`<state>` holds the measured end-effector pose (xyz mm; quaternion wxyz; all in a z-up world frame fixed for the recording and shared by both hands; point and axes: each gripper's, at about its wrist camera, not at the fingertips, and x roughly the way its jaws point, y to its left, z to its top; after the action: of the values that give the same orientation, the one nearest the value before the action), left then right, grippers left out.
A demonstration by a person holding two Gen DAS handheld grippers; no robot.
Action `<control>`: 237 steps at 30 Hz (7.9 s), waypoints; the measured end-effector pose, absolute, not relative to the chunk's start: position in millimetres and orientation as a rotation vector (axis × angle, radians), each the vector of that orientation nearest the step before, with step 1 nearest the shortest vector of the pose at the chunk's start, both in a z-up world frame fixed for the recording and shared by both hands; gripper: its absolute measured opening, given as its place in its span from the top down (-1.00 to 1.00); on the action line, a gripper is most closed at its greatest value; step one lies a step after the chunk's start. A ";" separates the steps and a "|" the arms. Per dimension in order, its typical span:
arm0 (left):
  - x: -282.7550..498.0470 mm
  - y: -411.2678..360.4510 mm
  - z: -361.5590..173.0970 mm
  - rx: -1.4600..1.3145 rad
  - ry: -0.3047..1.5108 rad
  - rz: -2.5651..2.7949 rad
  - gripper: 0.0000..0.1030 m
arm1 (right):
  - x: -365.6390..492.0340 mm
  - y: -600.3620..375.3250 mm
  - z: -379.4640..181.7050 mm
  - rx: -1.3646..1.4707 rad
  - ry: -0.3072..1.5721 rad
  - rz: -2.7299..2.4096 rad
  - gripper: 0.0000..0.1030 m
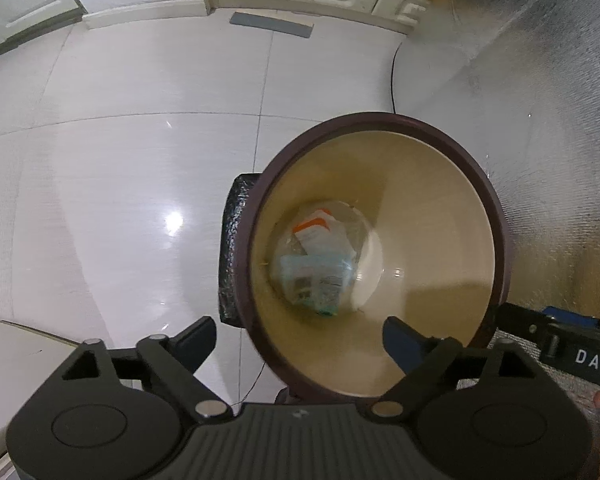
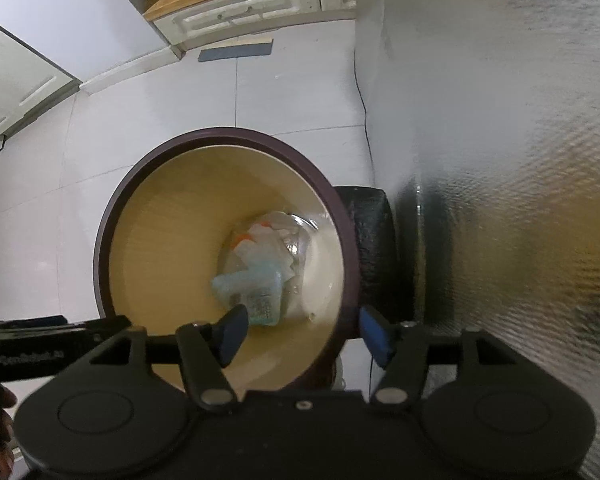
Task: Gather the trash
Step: 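Open both tools to drop the bags into the wastebasket, then move both open tools back over the table toward the remaining trash, then grasp the crumpled cardboard with the left tool while the right tool grasps the blue floral wrapper, then carry the cardboard and floral wrapper over the tan wastebasket with both tools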
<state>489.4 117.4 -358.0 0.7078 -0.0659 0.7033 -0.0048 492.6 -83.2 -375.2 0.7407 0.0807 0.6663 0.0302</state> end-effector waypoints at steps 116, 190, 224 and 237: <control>226.4 -265.1 -53.0 -0.011 0.794 -0.315 -1.00 | 222.6 -575.1 -118.5 0.485 0.832 -0.314 -1.00; 280.0 -299.2 -119.2 0.062 0.961 -0.384 -0.09 | 205.0 -549.7 -153.0 0.367 0.949 -0.137 0.83; 193.3 -78.2 -73.3 -0.081 0.896 -0.361 -0.09 | 133.0 -298.3 -90.7 0.209 0.879 -0.112 0.83; 181.4 41.3 -73.3 -0.086 0.890 -0.265 -0.09 | 140.1 -174.4 -87.1 0.176 0.876 -0.019 0.83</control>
<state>181.4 41.3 -73.3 0.8933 -0.0415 0.4289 -0.1279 140.1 -174.4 -87.1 0.9018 0.0852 0.4236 -0.0090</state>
